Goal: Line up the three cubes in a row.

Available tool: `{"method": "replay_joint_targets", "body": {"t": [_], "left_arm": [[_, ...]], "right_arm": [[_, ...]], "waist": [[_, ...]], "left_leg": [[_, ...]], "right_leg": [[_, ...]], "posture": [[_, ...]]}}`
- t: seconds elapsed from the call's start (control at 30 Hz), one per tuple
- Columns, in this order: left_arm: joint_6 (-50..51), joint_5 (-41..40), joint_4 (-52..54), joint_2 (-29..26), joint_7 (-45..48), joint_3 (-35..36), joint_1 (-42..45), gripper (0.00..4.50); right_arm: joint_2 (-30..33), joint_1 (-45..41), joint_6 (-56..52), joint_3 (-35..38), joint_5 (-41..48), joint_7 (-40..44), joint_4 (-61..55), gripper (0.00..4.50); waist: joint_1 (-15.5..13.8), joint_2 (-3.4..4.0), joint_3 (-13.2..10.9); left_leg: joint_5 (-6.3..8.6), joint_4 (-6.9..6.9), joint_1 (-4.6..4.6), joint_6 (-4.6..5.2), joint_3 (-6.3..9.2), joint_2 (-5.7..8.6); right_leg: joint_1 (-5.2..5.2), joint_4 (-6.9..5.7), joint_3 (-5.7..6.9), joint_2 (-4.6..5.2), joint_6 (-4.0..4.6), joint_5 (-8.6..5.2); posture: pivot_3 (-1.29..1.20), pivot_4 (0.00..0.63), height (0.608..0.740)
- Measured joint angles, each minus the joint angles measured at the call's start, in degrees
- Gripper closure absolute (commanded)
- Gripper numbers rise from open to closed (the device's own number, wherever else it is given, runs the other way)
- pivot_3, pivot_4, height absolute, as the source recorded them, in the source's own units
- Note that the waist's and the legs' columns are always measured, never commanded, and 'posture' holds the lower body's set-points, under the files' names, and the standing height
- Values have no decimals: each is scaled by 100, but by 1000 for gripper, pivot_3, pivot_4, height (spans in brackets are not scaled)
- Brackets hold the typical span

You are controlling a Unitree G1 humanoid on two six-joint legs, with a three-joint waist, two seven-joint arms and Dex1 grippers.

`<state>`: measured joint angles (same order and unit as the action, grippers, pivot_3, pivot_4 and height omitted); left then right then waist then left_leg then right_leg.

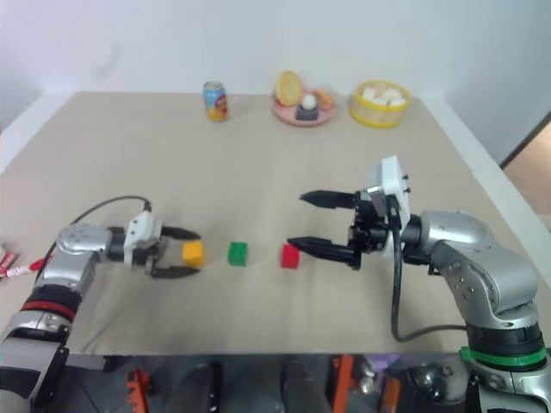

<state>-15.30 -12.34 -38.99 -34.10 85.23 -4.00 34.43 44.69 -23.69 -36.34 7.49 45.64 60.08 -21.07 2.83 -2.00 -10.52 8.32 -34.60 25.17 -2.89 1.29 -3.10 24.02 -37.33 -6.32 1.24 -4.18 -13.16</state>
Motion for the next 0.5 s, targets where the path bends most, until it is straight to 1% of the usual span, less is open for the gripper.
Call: {"method": "replay_joint_targets", "body": {"t": [0.2,0.27,0.33,0.5], "left_arm": [[19,-34,46,-16,34,6,-52,29],[143,-138,280,-114,69,33,-243,29],[337,-216,530,-256,145,46,-413,29],[1491,-636,1665,-979,217,296,-1131,29]], "right_arm": [[5,-126,3,-3,-40,56,67,0],[9,-147,5,-10,-71,98,131,0],[11,-166,16,-14,-99,110,170,0],[40,-312,74,-74,-174,243,366,0]], "waist": [[1,0,0],[10,0,0],[13,0,0],[10,2,-2]], "left_leg": [[0,0,-1,0,0,0],[0,1,0,0,-2,-2],[0,5,1,0,-3,-8],[0,7,1,0,-3,-22]], "right_leg": [[0,0,0,0,1,1],[3,0,-1,-1,2,0],[6,-1,-1,-5,5,0],[16,-11,0,-16,18,-4]], "posture": [[0,150,740],[0,150,740],[0,150,740],[0,150,740]]}}
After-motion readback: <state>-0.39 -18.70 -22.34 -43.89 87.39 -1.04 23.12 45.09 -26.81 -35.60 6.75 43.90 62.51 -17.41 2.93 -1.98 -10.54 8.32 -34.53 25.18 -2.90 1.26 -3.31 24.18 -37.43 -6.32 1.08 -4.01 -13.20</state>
